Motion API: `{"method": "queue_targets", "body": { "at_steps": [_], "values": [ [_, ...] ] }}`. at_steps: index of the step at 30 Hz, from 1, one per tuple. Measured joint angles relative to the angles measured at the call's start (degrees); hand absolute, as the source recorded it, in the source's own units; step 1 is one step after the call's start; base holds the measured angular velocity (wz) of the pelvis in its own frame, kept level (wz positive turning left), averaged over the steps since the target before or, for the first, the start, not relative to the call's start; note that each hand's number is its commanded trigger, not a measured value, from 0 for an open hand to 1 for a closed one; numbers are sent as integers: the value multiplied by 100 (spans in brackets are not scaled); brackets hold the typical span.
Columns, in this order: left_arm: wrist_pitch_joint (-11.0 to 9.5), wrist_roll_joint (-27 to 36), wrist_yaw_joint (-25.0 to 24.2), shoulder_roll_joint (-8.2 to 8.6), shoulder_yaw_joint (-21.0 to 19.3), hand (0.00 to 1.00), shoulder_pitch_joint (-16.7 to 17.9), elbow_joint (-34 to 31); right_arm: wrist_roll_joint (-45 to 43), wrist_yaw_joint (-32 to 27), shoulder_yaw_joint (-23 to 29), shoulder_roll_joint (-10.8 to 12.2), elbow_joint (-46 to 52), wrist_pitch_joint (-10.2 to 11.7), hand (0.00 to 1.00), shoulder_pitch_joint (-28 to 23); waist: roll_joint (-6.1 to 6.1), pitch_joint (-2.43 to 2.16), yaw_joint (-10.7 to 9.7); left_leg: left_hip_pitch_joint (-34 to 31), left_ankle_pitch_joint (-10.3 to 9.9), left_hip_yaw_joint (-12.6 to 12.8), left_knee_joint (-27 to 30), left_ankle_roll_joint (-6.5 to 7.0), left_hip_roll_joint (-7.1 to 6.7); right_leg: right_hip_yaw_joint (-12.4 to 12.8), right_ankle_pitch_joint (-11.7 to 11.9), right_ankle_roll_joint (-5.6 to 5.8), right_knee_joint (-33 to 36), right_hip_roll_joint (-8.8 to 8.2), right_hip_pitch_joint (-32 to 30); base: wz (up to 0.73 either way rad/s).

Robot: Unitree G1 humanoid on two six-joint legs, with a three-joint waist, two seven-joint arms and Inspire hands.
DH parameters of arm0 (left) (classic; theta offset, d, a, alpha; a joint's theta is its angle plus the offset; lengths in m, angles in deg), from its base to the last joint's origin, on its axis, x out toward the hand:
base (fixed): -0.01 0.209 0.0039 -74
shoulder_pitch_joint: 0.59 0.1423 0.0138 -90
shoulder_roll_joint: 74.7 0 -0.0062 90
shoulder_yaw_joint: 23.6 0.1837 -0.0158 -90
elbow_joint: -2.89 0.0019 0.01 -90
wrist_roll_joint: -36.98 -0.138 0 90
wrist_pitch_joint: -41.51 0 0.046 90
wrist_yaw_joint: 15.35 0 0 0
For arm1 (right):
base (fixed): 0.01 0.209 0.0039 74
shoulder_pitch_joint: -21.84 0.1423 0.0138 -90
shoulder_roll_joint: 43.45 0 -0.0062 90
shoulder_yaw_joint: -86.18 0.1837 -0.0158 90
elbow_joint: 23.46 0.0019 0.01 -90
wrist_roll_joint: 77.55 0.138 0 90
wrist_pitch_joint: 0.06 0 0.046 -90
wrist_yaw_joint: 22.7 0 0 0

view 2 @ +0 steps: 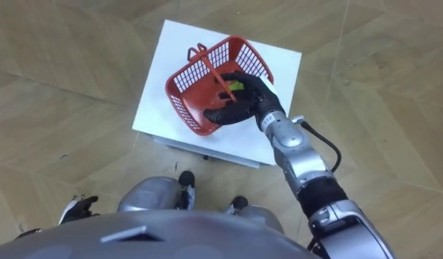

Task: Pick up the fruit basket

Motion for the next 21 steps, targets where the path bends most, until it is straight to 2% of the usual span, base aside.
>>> {"method": "queue_targets", "body": {
  "at_steps": [7, 13, 17, 21],
  "values": [
    [68, -6, -11, 37, -29, 0, 13, -2, -4, -100, 18, -27, 60, -8, 0, -2, 64, -38, -36, 165, 0, 59, -43, 0, 4, 28, 0, 0, 2, -2, 100, -4],
    [87, -36, 21, 39, -130, 0, -8, -18, -124, -163, 226, -37, 119, -7, 0, -42, 51, -56, -247, 413, 0, 141, -127, 0, 0, 31, 0, 0, 4, -13, 299, -4],
    [32, -11, 58, 37, -161, 0, -32, -15, -153, -401, 572, -31, 647, 28, 0, -316, 60, -56, -443, 527, 0, 167, -161, 1, 8, 59, 0, 0, -2, -19, 347, -8],
    [-178, 6, 93, 41, -181, 0, -55, -17, -214, -765, 971, -32, 937, 289, 0, -489, 96, -41, -578, 662, -1, 300, -222, 1, 22, 192, 0, 0, -3, -15, 404, -17]
  ]
}}
